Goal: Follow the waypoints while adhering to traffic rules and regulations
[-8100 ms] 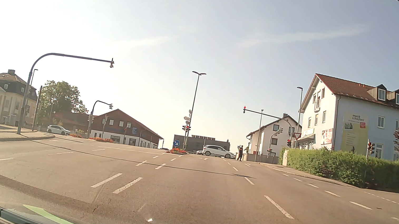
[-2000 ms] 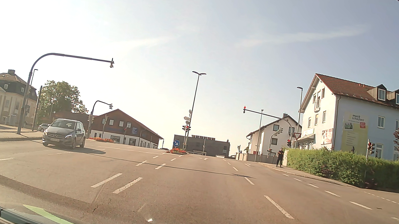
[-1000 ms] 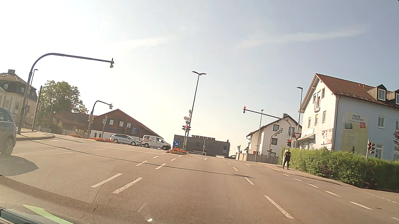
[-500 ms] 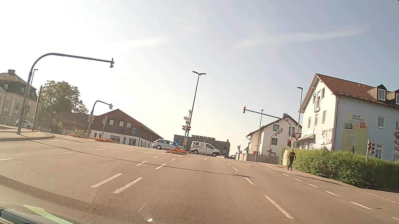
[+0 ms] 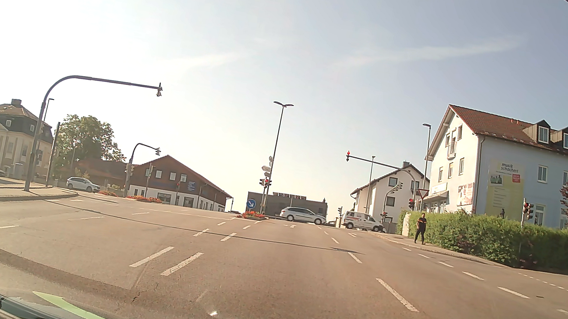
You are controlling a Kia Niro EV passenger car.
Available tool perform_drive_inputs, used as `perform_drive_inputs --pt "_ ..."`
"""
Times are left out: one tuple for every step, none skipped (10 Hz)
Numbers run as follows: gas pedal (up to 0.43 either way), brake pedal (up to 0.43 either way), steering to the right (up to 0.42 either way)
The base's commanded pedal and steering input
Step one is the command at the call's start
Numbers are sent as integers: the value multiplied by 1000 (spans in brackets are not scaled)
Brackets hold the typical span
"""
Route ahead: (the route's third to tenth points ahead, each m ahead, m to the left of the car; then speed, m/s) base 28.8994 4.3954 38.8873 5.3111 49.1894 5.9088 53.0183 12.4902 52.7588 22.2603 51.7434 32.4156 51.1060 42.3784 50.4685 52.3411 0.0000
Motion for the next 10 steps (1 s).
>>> perform_drive_inputs --pt "0 311 -15" --pt "0 311 -15" --pt "0 311 -15" --pt "0 311 -15" --pt "0 311 -15" --pt "0 311 -15" --pt "0 311 -15" --pt "0 311 -15" --pt "0 311 -15" --pt "0 311 -15"
